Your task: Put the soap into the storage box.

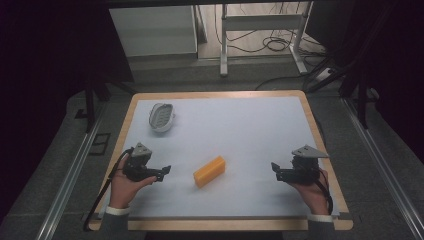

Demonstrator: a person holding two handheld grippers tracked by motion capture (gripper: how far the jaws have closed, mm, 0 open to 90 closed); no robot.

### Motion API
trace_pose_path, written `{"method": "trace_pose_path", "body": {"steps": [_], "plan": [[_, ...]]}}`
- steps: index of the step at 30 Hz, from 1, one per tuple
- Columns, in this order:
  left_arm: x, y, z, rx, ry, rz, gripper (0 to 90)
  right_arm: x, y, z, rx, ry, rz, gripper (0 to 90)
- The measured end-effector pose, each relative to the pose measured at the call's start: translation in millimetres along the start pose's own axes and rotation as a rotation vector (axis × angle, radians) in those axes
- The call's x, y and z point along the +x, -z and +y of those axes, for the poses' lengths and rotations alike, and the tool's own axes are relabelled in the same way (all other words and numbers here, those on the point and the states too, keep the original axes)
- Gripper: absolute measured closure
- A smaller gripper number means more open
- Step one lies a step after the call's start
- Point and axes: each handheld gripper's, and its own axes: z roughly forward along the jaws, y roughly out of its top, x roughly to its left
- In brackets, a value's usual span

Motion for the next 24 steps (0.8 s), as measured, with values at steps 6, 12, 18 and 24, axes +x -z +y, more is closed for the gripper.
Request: {"method": "trace_pose_path", "body": {"steps": [6,12,18,24], "plan": [[2.4,0.4,-1.9,0.005,0.028,-0.018,12.7,-3.8,-2.1,1.0,-0.021,0.010,-0.002,6.7],[0.6,1.0,-2.2,0.002,0.037,0.013,15.5,-9.2,-1.2,-2.6,-0.027,-0.023,0.013,6.7],[-2.6,6.2,0.1,-0.021,0.005,0.013,15.7,-10.4,3.8,-4.6,-0.026,-0.022,-0.002,7.0],[-2.6,9.5,1.6,-0.020,0.008,-0.011,17.6,-8.4,3.4,-5.4,-0.017,-0.015,-0.019,7.3]]}}
